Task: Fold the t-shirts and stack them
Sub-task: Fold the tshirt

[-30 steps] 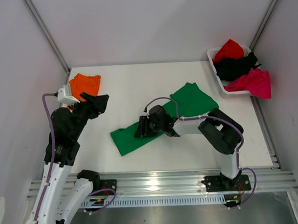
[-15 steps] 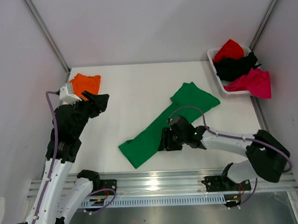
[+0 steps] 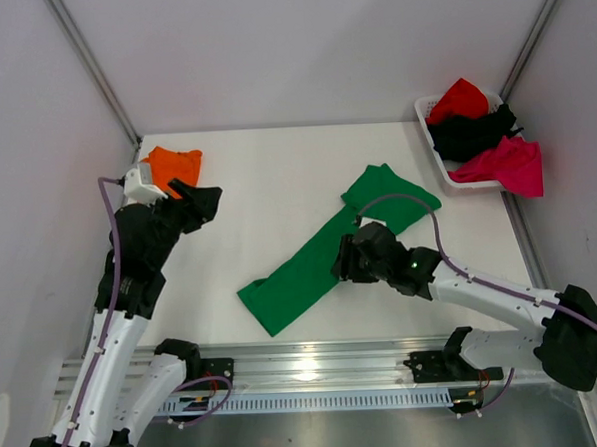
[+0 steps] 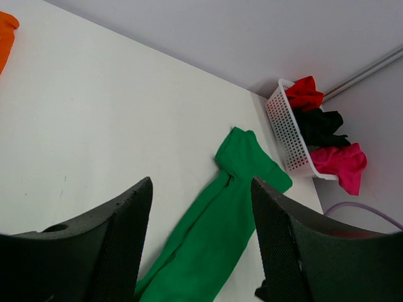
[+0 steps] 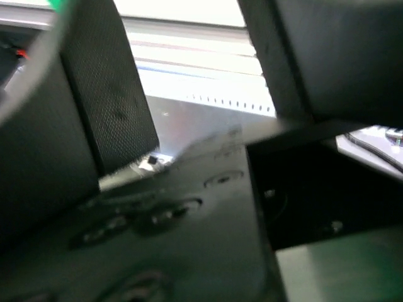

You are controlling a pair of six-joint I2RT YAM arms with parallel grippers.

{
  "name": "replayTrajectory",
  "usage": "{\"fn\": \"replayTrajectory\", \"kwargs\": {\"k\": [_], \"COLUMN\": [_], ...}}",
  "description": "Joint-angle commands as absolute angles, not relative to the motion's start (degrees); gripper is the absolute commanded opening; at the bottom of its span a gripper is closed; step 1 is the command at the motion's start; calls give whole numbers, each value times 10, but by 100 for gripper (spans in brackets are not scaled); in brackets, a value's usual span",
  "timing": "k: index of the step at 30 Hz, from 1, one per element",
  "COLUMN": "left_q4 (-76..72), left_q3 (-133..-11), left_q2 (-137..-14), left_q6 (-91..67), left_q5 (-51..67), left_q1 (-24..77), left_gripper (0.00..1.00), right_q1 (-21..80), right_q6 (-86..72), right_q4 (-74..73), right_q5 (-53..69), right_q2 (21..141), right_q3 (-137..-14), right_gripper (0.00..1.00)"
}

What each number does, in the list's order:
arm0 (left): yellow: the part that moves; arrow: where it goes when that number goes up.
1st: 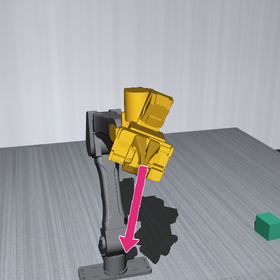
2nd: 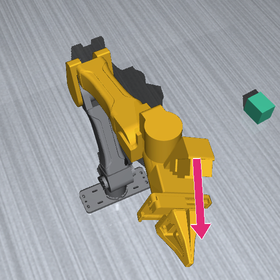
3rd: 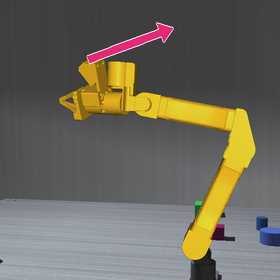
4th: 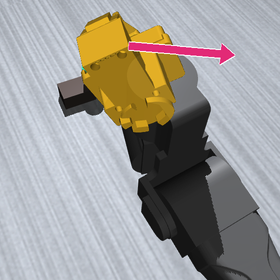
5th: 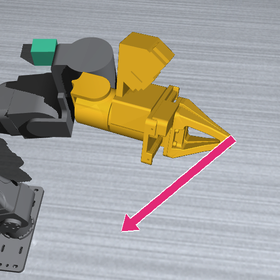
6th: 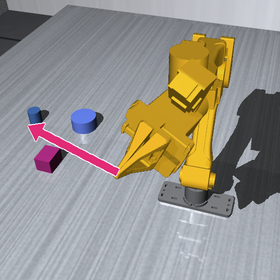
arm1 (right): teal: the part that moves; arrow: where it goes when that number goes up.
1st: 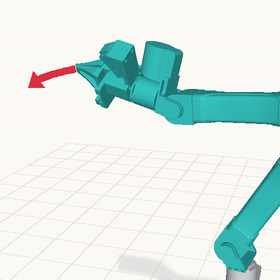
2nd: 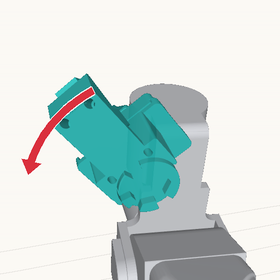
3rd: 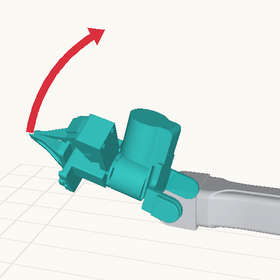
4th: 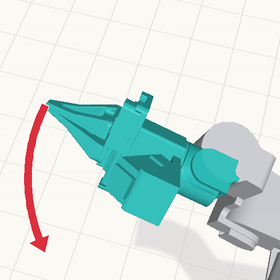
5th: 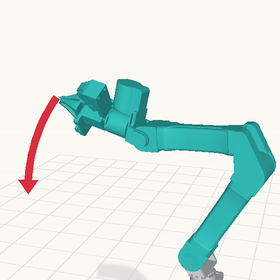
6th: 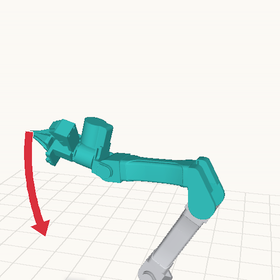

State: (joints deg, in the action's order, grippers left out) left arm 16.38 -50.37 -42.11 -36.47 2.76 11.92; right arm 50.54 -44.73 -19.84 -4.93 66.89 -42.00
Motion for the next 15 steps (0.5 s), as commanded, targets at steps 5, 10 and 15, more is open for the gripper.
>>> {"fn": "replayTrajectory", "kwargs": {"k": [5, 10, 15], "left_q4": [152, 154, 163], "left_q3": [-522, -524, -521], "left_q2": [-405, -407, -397], "left_q6": [-346, -348, -347], "left_q5": [24, 32, 26], "left_q1": [115, 114, 114], "left_gripper": [67, 67, 67], "right_q1": [463, 393, 295], "right_q6": [-553, -534, -476], "right_q4": [-305, -208, -149], "right_q5": [-405, -476, -441], "right_q2": [701, 747, 848], "right_q3": [-521, -525, -567], "right_gripper": [56, 56, 56]}}
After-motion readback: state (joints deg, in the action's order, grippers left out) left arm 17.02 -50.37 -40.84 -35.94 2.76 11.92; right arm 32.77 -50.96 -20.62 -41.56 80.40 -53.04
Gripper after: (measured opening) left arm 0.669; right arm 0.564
